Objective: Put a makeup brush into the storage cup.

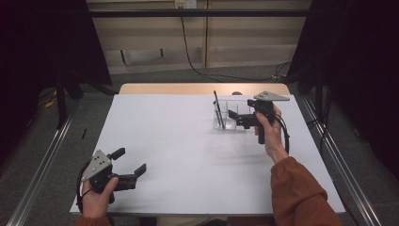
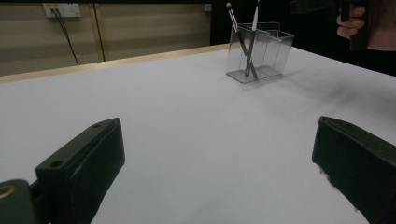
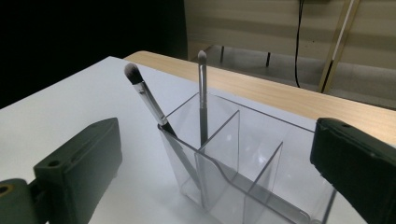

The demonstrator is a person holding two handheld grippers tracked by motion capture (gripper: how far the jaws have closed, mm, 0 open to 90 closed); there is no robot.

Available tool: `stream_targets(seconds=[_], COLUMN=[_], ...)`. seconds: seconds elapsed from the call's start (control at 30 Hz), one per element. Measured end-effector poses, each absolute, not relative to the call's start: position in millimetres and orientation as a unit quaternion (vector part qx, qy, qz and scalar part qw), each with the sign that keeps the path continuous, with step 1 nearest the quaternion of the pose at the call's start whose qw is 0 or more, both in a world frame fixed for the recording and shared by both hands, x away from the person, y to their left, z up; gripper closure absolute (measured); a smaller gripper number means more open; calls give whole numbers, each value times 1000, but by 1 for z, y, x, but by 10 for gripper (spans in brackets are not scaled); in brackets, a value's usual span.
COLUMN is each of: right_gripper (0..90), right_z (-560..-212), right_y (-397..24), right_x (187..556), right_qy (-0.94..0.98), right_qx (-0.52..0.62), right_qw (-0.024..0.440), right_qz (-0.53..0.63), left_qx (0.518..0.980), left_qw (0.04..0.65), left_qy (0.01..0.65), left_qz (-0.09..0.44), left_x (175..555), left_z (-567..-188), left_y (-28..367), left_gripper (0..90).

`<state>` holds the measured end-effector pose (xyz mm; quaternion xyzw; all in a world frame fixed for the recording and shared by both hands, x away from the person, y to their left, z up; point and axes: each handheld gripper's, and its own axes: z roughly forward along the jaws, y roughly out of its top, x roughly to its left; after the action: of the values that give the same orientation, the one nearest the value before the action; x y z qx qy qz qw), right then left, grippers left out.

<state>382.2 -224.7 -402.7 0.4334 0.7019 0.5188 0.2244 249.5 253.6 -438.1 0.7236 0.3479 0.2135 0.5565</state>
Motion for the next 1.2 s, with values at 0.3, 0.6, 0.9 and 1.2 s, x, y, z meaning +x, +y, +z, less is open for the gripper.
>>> stream_targets(seconds=[0.3,0.6,0.9,1.2], right_gripper=[19,16,18,19], right_z=[-401,-404,-409,-420], right_y=[-238,-254,-274,-283], right_x=[364,342,319,295], right_qy=[702,694,683,679], right_qx=[433,435,447,454], right_qw=[232,241,249,261], right_qz=[516,521,521,515], left_qx=[717,715,718,716], left_qw=[561,561,558,557], left_qy=[351,355,354,356], left_qz=[216,219,220,225], left_x=[248,248,248,248], left_z=[-438,-438,-438,-437], left_y=[255,255,255,255], left_gripper=[25,25,25,26])
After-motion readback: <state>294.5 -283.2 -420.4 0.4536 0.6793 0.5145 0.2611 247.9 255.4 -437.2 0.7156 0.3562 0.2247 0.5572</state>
